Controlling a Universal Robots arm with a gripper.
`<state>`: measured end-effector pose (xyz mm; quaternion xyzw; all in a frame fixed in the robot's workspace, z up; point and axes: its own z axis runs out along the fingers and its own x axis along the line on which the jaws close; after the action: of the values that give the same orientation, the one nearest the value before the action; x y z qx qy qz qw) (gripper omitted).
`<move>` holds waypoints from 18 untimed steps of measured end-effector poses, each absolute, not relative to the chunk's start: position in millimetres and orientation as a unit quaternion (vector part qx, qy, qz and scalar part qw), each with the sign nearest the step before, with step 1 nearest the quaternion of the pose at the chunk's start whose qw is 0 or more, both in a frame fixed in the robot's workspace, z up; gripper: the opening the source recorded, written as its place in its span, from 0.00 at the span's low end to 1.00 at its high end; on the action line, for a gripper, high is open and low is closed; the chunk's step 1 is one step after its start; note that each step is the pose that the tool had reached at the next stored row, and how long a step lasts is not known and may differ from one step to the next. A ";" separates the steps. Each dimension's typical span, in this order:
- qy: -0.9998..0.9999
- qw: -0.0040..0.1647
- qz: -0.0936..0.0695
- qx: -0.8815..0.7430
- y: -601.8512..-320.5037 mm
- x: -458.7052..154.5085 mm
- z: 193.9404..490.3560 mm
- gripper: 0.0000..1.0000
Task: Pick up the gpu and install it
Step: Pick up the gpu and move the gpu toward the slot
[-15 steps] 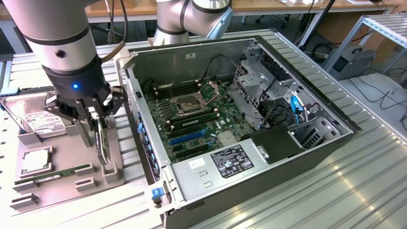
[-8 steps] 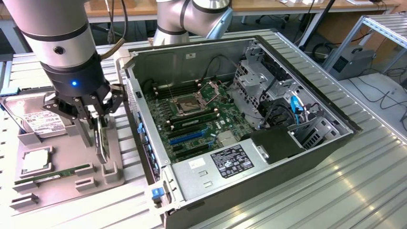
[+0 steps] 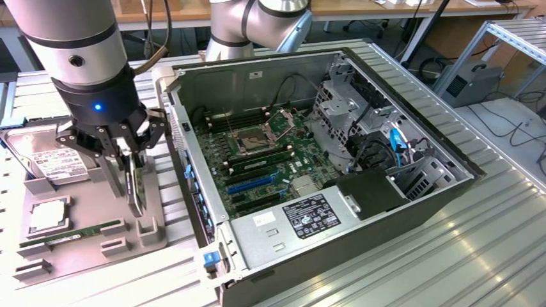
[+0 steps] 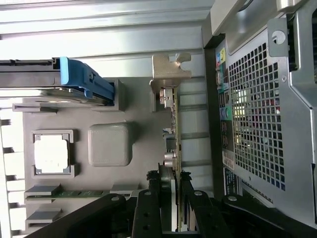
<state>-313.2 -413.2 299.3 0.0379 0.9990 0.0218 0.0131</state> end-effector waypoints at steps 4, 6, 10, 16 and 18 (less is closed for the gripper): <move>0.999 0.013 0.022 0.038 -413.2 -313.3 302.8 0.27; 0.999 0.013 0.022 0.038 -413.2 -313.3 304.3 0.27; 0.999 0.013 0.022 0.038 -413.2 -313.2 307.6 0.27; 0.999 0.013 0.022 0.038 -413.2 -313.2 314.3 0.27; 0.999 0.013 0.022 0.038 -413.2 -313.3 315.8 0.27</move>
<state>-313.3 -413.2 315.8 0.0379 0.9990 0.0218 0.0131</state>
